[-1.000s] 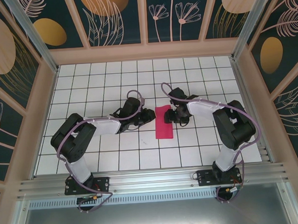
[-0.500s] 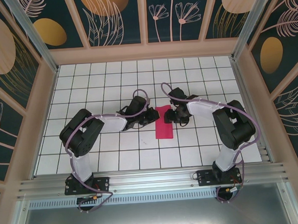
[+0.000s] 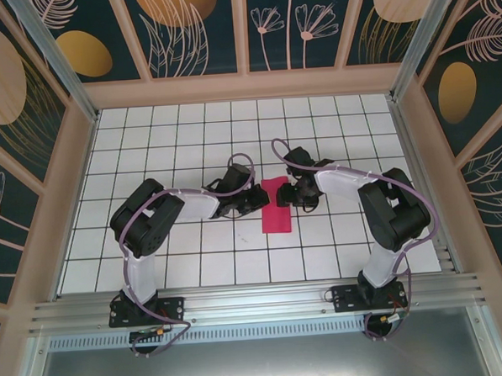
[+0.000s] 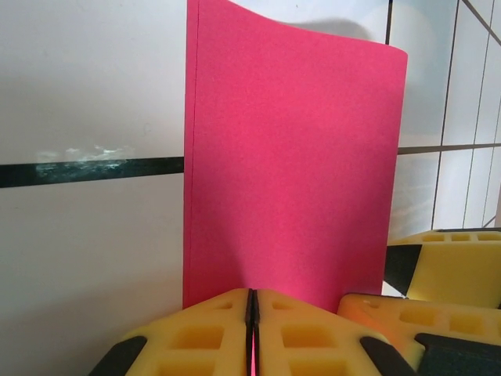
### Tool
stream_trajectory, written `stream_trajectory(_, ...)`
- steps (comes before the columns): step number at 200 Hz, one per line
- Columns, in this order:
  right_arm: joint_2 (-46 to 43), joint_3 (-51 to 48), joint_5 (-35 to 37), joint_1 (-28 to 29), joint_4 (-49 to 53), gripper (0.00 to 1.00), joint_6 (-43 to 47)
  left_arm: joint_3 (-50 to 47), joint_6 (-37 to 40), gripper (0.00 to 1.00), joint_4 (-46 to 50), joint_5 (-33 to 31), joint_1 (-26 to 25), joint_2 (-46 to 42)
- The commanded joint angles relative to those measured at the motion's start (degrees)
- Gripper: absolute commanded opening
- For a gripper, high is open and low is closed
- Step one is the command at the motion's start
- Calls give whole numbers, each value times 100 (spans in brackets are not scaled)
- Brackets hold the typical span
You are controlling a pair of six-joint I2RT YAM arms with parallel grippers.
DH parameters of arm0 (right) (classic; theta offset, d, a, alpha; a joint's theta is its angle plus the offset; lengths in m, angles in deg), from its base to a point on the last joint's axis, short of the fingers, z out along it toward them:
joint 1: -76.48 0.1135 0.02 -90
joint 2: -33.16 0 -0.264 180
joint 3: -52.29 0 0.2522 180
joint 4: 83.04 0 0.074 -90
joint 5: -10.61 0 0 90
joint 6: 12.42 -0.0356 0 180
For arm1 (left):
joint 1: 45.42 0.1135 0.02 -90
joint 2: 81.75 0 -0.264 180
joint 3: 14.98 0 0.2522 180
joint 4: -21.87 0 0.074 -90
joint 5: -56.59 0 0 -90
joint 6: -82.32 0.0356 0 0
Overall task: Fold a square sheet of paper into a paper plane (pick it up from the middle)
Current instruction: Hold the square sheet of paper at the center of the table.
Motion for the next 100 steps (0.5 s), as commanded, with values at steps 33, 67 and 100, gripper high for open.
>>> stream_trajectory(33,-140,198,-285,13,-142,66,-209,49,245,12,603,-243,-57,190)
stream_trajectory(67,-586,165,-506,-53,-180,66,-339,78,286,12,642,-235,-53,248)
stream_trajectory(100,-899,-47,-862,-124,-493,59,-533,82,296,12,656,-252,-66,272)
